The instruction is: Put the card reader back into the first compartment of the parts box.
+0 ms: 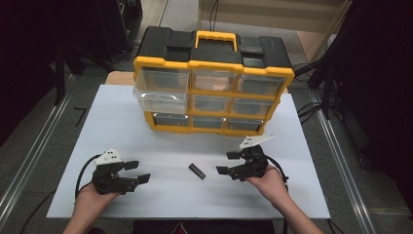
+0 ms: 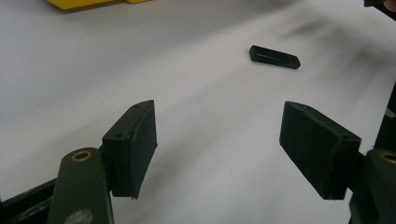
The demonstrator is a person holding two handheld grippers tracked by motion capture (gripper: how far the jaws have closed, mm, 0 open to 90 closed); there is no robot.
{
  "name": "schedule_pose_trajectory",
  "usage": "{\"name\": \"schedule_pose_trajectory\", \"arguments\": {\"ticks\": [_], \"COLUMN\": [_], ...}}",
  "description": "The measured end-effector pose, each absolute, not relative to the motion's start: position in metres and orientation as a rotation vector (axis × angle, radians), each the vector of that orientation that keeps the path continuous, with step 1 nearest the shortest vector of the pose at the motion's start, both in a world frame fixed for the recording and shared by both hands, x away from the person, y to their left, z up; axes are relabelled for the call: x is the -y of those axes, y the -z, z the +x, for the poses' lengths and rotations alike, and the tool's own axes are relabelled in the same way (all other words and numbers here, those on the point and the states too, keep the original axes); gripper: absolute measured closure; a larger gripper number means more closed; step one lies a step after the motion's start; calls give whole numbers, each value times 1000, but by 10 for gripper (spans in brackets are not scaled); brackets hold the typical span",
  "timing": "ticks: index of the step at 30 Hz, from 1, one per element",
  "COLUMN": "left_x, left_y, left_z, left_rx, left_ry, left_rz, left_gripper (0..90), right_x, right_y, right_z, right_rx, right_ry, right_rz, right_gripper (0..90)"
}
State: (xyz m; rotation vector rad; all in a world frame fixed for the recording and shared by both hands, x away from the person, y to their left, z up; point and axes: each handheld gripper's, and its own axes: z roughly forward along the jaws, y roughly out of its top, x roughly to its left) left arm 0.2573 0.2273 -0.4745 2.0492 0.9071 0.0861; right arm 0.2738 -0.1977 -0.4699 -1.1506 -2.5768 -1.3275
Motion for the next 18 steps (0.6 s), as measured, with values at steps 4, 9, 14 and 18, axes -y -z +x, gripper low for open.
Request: {"name": "schedule_pose_trajectory", "arguments": {"ticks": [4,9,14,18], "left_x": [-227,-227,-227,-227], "left_y": [476,476,477,477], "left_z": [257,258,257,257], "left_rx": [-905,-902,-902,-904], "left_ry": [-90,-95,-93,-98], "left_rz": [2057,2061,2060,2064], "left_gripper": [289,288,288,288], "right_x": [190,180,169,162], "right_y": [471,471,472,473], "right_z": [278,281,285,288], "right_rx": [2572,2607,2620,2614], "right_ry": [1331,1312,1305,1299], "right_rz": [-1144,-1128,-1121,-1118], "right_gripper": [222,222,223,222]}}
